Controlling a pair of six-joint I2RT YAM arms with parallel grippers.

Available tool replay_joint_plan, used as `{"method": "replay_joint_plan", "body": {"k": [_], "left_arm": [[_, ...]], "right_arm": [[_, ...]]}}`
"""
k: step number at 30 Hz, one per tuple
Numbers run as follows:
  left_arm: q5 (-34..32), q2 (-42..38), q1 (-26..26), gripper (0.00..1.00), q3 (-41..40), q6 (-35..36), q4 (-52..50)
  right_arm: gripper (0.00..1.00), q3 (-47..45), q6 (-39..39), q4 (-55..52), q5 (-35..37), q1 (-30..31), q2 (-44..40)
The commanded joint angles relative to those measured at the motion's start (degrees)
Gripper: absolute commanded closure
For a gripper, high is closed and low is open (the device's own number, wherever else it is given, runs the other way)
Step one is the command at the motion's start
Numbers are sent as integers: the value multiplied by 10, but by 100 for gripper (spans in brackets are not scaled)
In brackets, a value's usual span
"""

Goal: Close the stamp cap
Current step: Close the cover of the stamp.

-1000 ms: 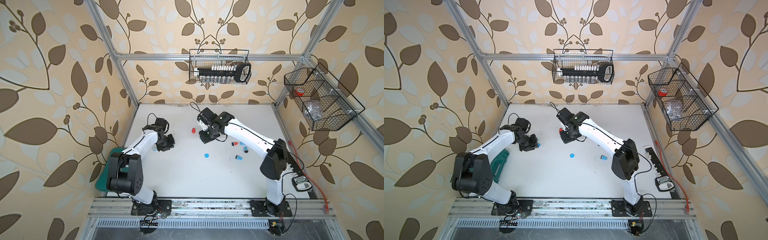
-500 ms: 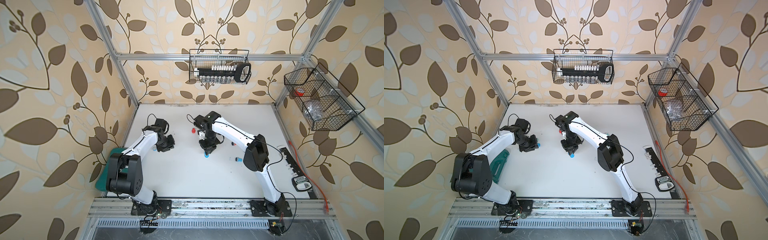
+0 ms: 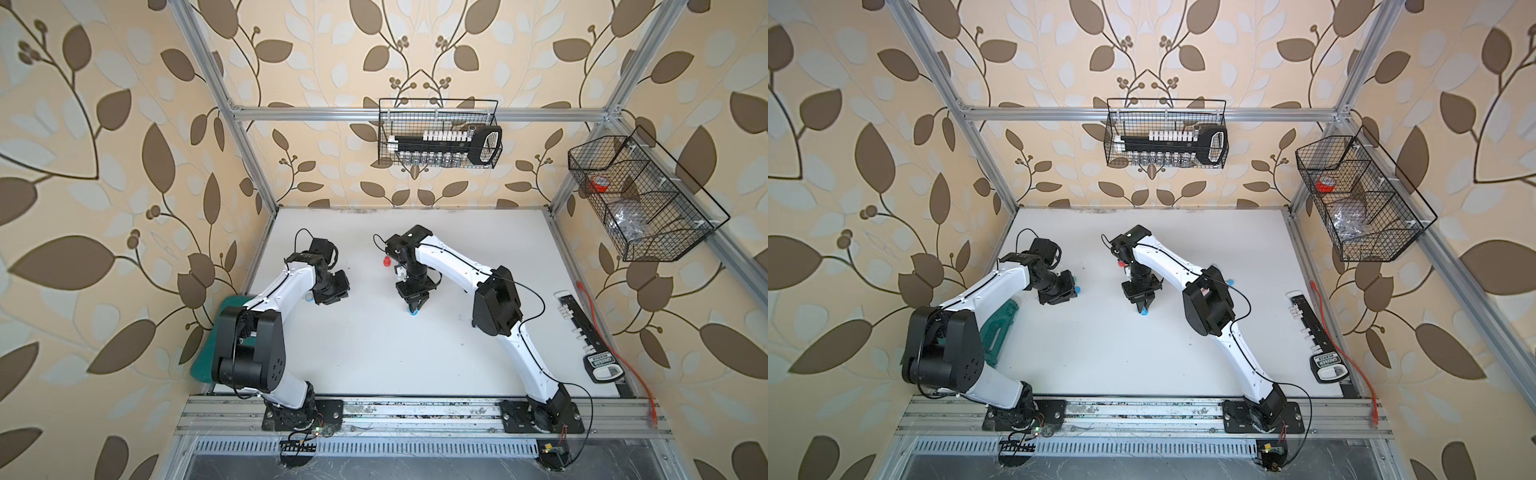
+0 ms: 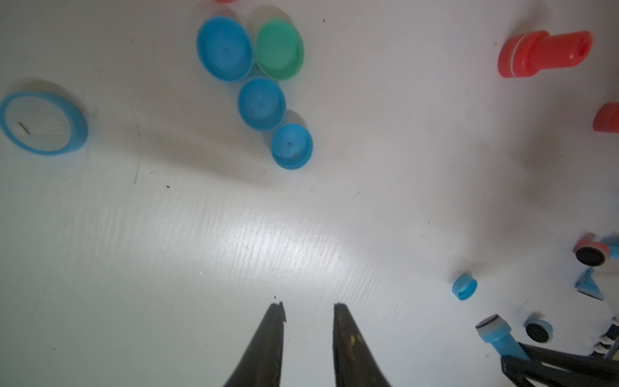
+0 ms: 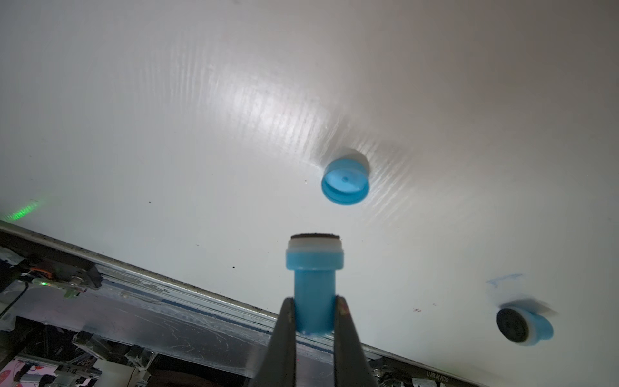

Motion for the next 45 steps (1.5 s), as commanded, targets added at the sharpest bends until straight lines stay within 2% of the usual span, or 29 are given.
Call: {"method": "replay_joint_plan", "body": {"k": [1, 16, 34, 45], "left_arm": [[0, -21, 6, 72, -4, 1, -1], [-1, -13, 7, 72, 2, 2, 1], [-2, -15, 6, 72, -3, 3, 1], [0, -12, 6, 72, -1, 2, 2]], "right_arm": [[100, 17, -4, -23, -6, -7, 13], [100, 21, -4, -23, 2, -7, 41], [100, 82, -1, -38, -3, -7, 64], [100, 114, 9, -28, -3, -41, 82]]}}
